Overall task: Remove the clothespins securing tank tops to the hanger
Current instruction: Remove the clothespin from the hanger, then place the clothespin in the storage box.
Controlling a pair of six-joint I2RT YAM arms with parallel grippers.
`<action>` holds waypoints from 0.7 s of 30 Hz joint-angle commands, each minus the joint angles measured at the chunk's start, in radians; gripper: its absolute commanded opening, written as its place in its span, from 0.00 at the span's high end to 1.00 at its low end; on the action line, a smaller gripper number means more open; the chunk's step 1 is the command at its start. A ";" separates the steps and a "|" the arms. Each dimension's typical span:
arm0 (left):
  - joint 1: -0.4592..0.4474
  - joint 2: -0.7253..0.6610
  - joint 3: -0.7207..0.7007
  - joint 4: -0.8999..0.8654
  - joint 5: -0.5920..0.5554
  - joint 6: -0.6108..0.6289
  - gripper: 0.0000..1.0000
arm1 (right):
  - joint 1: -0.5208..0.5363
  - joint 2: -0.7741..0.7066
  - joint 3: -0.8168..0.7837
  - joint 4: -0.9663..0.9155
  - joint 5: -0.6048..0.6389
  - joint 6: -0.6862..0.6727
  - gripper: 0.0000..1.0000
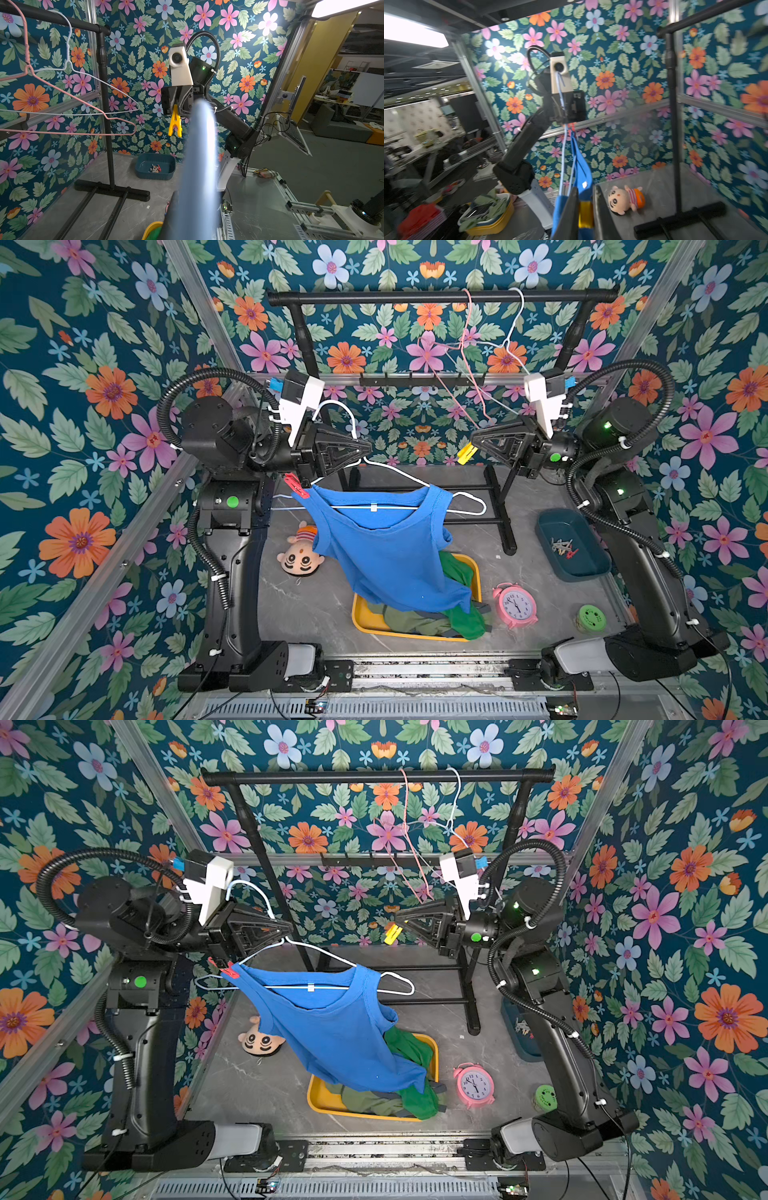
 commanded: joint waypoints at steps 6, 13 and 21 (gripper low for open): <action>0.000 -0.021 -0.013 0.048 0.019 -0.019 1.00 | -0.268 -0.273 -0.400 -0.236 0.266 -0.116 1.00; 0.001 -0.025 -0.017 0.056 0.015 -0.025 1.00 | -0.334 -0.419 -0.619 -0.454 0.606 -0.226 1.00; 0.001 -0.017 -0.018 0.095 0.014 -0.052 1.00 | -0.522 -0.421 -0.767 -0.456 0.871 -0.140 1.00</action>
